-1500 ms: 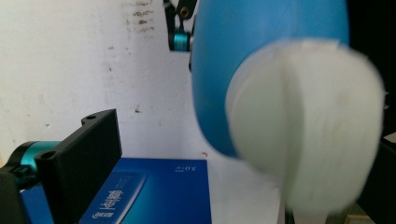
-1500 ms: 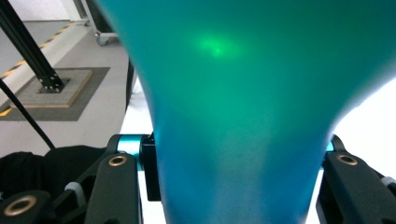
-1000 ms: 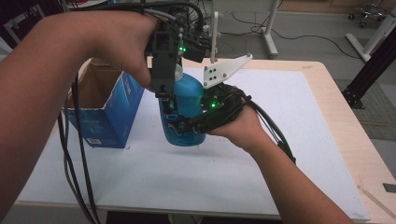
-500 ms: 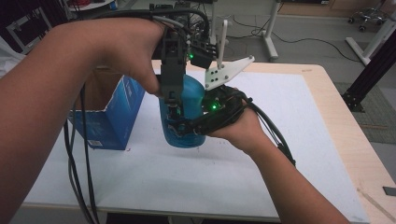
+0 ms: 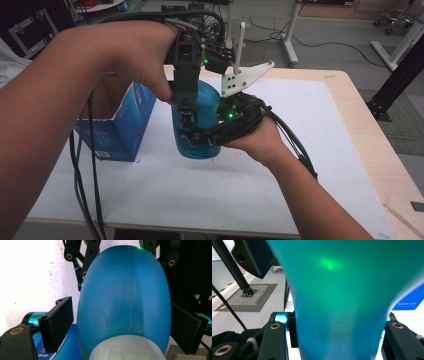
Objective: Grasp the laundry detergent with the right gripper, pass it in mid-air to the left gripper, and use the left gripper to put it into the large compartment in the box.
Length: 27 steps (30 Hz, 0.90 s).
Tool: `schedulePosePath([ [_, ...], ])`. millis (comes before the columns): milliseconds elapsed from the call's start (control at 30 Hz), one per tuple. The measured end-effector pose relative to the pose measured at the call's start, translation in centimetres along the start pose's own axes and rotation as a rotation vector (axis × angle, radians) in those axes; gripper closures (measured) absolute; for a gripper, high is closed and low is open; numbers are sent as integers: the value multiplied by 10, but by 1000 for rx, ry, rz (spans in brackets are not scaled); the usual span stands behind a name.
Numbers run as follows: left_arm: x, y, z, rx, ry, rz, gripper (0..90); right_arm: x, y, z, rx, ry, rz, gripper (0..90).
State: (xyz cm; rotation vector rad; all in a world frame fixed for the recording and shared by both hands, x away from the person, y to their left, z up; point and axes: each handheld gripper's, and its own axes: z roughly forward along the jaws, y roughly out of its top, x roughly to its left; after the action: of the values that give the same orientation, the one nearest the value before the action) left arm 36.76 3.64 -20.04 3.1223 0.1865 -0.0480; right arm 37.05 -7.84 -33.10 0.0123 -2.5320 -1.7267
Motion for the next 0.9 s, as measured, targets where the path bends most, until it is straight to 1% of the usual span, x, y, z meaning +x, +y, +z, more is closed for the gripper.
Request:
schedulePosePath([
  [67,-1,0,-1,-7,1,0,135,0,0,0,-4,-3,-4,461],
  [133,-1,0,-1,-1,-3,-6,136,1,0,0,-9,-3,-6,462],
  [167,-2,1,-2,3,1,-2,137,1,0,0,-9,0,-6,462],
  [267,-2,1,-2,2,1,-7,138,1,1,-1,-11,1,-6,462],
  [300,-2,1,-2,2,0,-6,149,1,1,-1,-11,1,-6,462],
  [333,-2,2,-2,1,-1,-9,207,1,1,-1,-10,-1,-9,462],
  [367,-2,2,-2,6,0,-11,226,2,1,-1,-7,4,-4,463],
  [400,-2,2,-2,5,-9,-13,226,2,1,-1,-7,5,-3,463],
  [567,-2,2,-3,8,4,-1,226,2,1,-2,-8,0,-11,463],
  [633,-2,3,-3,6,5,-8,226,2,1,-2,-9,1,-11,463],
  [667,-2,2,-3,6,10,-6,226,2,1,-2,-7,4,-5,463],
  [833,-3,2,-3,4,14,-11,233,2,1,-1,-13,3,-7,463],
  [867,-3,3,-3,4,13,-9,254,2,1,-1,-13,6,-5,463],
  [900,-3,3,-3,6,18,4,262,2,1,-1,-17,2,-9,463],
])
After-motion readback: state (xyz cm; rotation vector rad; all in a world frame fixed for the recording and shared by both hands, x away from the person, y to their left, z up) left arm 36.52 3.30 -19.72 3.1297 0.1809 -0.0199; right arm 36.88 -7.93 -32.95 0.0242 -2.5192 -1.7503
